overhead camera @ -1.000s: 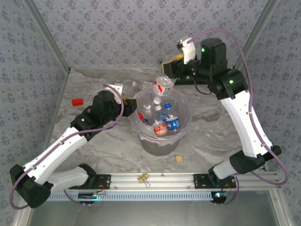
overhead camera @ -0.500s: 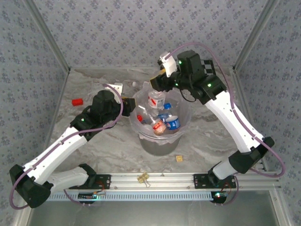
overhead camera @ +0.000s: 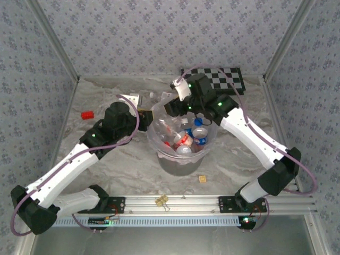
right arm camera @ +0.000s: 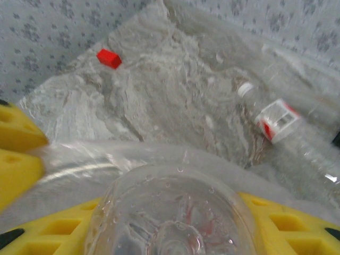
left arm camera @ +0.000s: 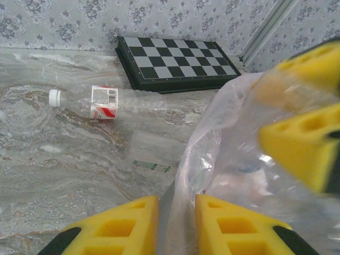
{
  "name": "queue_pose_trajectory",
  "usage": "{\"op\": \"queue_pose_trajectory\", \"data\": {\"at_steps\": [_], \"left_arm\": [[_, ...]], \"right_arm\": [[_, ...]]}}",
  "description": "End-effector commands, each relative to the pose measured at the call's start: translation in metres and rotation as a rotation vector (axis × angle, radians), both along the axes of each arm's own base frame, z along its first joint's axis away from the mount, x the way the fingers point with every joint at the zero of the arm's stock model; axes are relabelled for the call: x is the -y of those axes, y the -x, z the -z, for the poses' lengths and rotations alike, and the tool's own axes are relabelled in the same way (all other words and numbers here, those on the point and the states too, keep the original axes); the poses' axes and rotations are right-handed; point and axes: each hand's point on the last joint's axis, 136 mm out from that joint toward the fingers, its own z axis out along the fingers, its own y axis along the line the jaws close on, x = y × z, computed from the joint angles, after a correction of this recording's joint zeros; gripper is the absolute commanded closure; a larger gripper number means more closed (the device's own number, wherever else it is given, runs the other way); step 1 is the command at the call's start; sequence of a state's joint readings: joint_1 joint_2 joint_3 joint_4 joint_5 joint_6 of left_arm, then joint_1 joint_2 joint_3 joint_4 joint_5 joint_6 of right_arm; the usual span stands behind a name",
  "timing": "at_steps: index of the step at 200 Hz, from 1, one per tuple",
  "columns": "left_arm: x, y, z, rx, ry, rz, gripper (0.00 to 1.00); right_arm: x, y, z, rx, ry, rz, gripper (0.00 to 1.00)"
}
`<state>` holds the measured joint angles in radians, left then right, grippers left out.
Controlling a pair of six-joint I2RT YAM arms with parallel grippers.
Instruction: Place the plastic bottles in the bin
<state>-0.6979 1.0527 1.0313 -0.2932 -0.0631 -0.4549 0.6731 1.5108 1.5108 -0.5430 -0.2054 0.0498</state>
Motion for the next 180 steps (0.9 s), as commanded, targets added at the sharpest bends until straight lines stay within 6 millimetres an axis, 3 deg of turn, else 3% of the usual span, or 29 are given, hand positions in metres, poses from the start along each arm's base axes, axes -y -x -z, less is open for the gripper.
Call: {"op": "queue_pose_trajectory", "data": {"at_steps": [1, 19, 35, 83, 107, 141, 163, 180], "left_arm": [[-0.005, -0.001, -0.003, 0.017, 0.002, -0.022, 0.76], [-0.007, 0.000, -0.003, 0.019, 0.000, -0.024, 0.76], [-0.008, 0.001, -0.004, 0.022, 0.000, -0.025, 0.76], [-0.010, 0.003, -0.005, 0.027, 0.002, -0.027, 0.76], [-0.011, 0.004, -0.006, 0.030, 0.002, -0.028, 0.77], [-0.012, 0.004, -0.006, 0.033, 0.001, -0.027, 0.77], [-0.011, 0.004, -0.006, 0.029, -0.001, -0.026, 0.77], [-0.011, 0.003, -0.007, 0.030, -0.001, -0.025, 0.77]], "right_arm": [[0.009, 0.033, 0.076, -0.241, 0.093, 0.010, 0.73], [0.005, 0.034, 0.076, -0.227, 0.056, 0.023, 0.70], [0.006, 0.034, 0.060, -0.187, 0.054, 0.024, 0.62], [0.017, 0.037, -0.050, 0.001, -0.009, 0.016, 0.27], [0.024, 0.039, -0.082, 0.067, -0.016, 0.013, 0.15], [0.030, 0.034, -0.100, 0.124, -0.008, 0.037, 0.19], [0.024, 0.029, -0.094, 0.105, 0.007, 0.040, 0.38], [0.017, 0.029, -0.071, 0.055, 0.033, 0.030, 0.54]]}}
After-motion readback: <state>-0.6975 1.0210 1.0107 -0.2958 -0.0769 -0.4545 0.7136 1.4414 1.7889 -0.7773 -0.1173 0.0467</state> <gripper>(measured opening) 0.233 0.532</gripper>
